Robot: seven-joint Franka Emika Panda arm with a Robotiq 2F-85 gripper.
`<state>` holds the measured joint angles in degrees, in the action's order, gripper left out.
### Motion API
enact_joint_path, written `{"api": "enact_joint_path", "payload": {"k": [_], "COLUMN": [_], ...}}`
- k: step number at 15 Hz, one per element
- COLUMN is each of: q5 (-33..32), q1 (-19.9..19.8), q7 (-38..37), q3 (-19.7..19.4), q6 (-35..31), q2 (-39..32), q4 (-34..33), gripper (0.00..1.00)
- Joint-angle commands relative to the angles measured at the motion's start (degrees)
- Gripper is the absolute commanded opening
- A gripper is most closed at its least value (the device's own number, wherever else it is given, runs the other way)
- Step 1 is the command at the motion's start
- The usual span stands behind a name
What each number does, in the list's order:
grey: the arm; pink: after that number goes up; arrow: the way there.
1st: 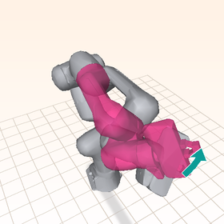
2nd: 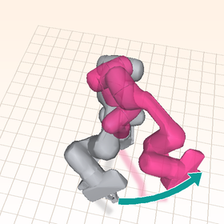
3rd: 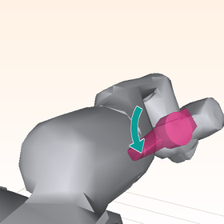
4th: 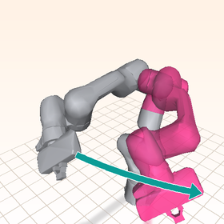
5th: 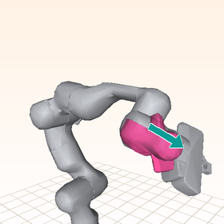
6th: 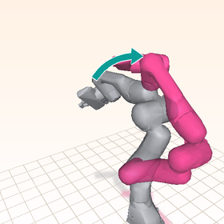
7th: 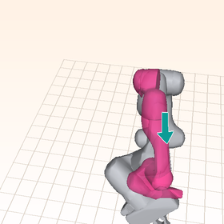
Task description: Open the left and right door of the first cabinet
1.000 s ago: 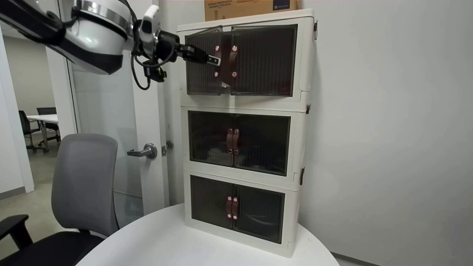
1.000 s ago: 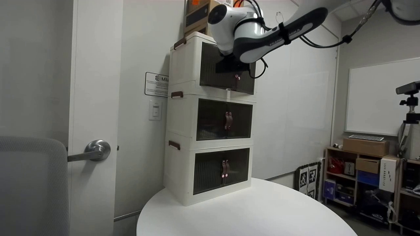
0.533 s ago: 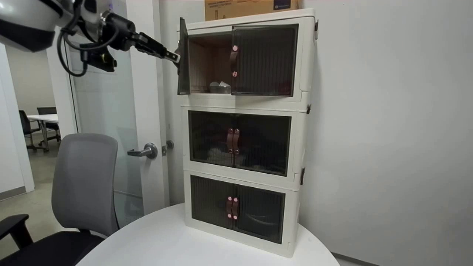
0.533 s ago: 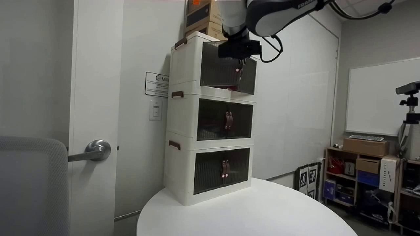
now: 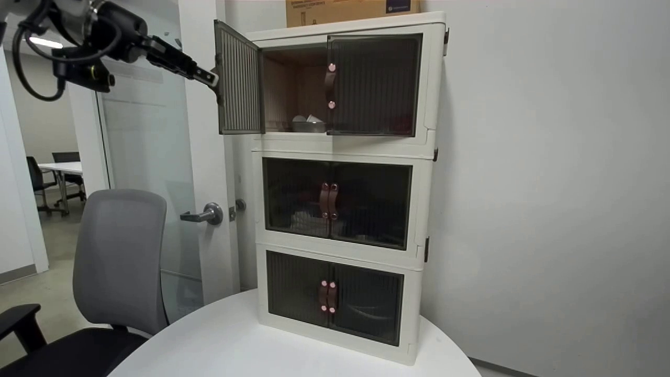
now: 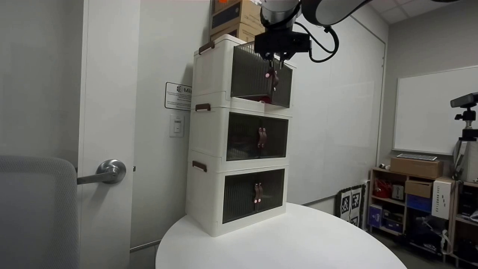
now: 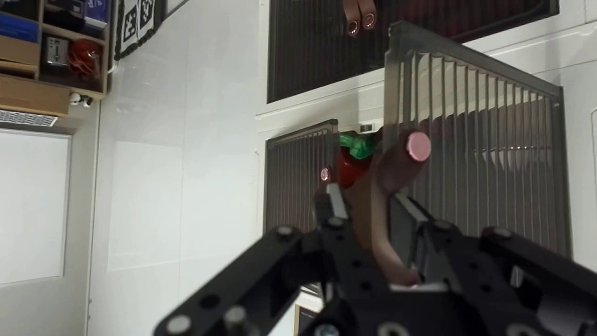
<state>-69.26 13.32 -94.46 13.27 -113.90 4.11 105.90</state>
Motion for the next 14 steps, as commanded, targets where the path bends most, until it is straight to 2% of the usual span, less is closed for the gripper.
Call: {"api": "enact_joint_path", "payload": {"k": [1,6,8,9,10,14], "q5": [4.0,3.5,3.1,1.5,1.1,1.1], "q1": [-0.3,-1.6,-2.3,-3.4,-3.9,-5.2], "q7": [2.6,4.1,4.7,4.1,4.0,4.4], "q3": [-0.3,-1.9,-2.7,-3.7,-4.1,-4.8], "q6": [-2.1,-10.0,-13.3,-16.1,-17.5,-18.3], "q2": [4.5,3.4,2.7,-0.9,-1.4,-1.2], "q4": [6.6,7.4,7.7,5.8,5.8,5.8], "gripper": [0.59,0.96,1.00,1.00,1.00,1.00]}}
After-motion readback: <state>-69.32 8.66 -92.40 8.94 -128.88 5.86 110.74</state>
